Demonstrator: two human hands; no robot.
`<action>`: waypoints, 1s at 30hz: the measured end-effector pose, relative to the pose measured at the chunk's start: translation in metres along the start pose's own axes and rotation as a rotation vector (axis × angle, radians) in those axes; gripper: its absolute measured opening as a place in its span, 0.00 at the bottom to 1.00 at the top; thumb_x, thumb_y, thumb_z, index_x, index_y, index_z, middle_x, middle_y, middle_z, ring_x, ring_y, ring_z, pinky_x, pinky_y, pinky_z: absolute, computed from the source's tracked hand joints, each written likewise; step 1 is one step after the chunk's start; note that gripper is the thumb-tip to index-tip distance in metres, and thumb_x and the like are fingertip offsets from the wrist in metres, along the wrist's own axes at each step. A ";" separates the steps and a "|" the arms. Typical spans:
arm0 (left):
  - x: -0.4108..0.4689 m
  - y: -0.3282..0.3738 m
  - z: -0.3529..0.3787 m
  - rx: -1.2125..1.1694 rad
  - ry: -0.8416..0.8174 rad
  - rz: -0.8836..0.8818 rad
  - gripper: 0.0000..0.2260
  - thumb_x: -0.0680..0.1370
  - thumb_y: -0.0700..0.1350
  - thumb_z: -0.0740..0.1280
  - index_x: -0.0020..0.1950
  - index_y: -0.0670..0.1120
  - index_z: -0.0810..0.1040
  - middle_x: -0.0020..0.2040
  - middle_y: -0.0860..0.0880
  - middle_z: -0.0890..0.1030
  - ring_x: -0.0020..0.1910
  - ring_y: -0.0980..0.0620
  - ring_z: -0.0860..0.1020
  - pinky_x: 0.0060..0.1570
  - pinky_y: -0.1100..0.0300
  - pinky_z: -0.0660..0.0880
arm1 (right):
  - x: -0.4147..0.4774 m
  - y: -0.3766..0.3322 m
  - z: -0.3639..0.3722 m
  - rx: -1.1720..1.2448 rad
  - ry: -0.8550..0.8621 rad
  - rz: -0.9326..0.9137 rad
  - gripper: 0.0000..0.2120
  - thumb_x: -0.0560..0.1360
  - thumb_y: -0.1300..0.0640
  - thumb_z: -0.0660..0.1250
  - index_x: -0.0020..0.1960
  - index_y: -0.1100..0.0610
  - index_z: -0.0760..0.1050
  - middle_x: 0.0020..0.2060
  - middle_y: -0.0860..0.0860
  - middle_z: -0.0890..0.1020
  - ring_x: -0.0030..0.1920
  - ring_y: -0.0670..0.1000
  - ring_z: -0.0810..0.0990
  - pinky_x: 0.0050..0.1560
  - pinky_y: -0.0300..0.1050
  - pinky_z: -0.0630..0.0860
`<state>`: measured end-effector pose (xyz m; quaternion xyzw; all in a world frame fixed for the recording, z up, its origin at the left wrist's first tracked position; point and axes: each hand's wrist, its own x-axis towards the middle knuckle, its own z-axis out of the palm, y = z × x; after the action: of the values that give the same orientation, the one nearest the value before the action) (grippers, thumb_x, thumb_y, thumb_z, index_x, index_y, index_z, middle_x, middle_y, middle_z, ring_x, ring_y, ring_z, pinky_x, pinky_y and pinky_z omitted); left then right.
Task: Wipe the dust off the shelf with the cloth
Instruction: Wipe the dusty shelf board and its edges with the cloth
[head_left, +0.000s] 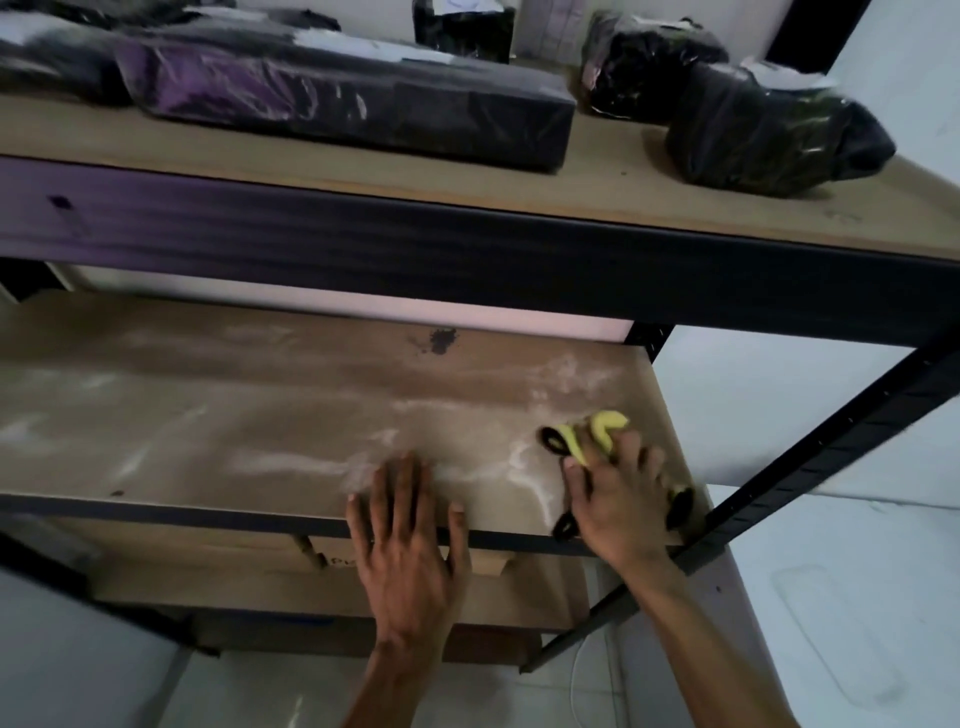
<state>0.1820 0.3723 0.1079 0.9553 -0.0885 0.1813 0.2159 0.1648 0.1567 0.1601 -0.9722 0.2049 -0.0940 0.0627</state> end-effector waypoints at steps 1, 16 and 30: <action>-0.001 -0.001 0.000 0.008 -0.006 0.009 0.28 0.83 0.59 0.50 0.76 0.46 0.70 0.78 0.45 0.68 0.79 0.44 0.61 0.79 0.40 0.51 | -0.007 -0.010 0.001 0.017 -0.012 -0.079 0.24 0.80 0.39 0.49 0.73 0.44 0.66 0.64 0.54 0.66 0.57 0.55 0.64 0.54 0.53 0.71; -0.001 -0.010 -0.005 0.014 -0.033 0.078 0.26 0.84 0.56 0.51 0.77 0.44 0.68 0.78 0.45 0.67 0.80 0.47 0.61 0.78 0.42 0.57 | 0.011 0.009 -0.004 -0.008 -0.046 0.047 0.25 0.80 0.38 0.48 0.74 0.42 0.63 0.67 0.56 0.63 0.61 0.60 0.63 0.61 0.56 0.68; -0.001 -0.011 -0.003 0.010 0.000 0.081 0.25 0.83 0.56 0.55 0.76 0.45 0.70 0.77 0.45 0.68 0.79 0.46 0.63 0.77 0.41 0.57 | 0.075 0.029 -0.001 0.074 0.021 0.214 0.18 0.80 0.43 0.59 0.65 0.47 0.75 0.66 0.56 0.66 0.62 0.64 0.66 0.62 0.60 0.66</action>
<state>0.1831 0.3836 0.1058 0.9521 -0.1261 0.1903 0.2037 0.2206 0.0993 0.1677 -0.9407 0.3047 -0.1045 0.1061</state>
